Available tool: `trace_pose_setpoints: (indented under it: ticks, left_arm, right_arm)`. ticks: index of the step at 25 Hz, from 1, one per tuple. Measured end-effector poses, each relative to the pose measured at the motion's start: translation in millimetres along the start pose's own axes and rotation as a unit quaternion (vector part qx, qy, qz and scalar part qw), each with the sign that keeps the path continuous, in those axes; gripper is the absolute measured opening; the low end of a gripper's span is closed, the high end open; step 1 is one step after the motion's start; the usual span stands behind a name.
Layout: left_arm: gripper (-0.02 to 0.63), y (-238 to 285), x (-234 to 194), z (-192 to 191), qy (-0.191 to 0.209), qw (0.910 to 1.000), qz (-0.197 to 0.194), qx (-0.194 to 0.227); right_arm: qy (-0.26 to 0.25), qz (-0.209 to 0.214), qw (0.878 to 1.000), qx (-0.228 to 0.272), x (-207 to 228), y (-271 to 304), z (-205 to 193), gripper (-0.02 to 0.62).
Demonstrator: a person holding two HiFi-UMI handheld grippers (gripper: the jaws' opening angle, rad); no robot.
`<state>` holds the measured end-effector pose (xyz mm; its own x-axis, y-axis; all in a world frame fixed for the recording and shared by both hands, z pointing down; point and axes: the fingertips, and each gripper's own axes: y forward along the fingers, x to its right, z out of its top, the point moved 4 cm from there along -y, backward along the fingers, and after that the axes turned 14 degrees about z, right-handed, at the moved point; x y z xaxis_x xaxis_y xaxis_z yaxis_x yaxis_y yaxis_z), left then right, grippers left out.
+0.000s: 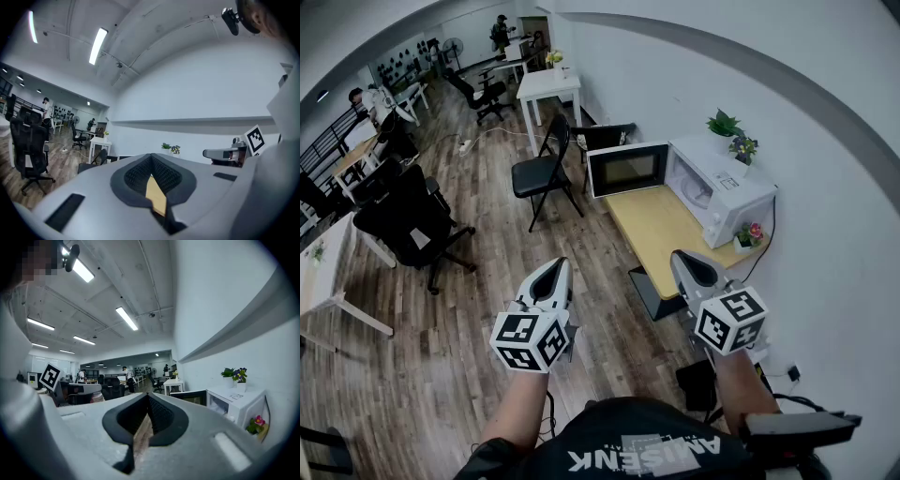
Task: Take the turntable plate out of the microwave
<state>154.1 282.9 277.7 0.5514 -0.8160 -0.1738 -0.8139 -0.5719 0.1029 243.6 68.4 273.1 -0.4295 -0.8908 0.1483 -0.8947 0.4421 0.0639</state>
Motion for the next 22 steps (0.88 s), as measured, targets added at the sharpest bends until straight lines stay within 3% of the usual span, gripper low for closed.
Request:
trace_pose_setpoints:
  ticks: [6,17,22]
  left_arm:
    - [0.002,-11,2,2,-0.008,0.9997,-0.01,0.022]
    - [0.002,-14,0,-1,-0.037,0.9984,-0.042,0.004]
    - [0.002,-7,-9,-8,-0.006,0.999,-0.044,-0.008]
  right_arm:
    - [0.0,-0.003,1.0,0.0,-5,-5,-2,0.002]
    - [-0.01,-0.005,1.0,0.022,-11,-3,-2,0.002]
    - [0.006,-0.018,1.0,0.023,-13,3,-10,0.002]
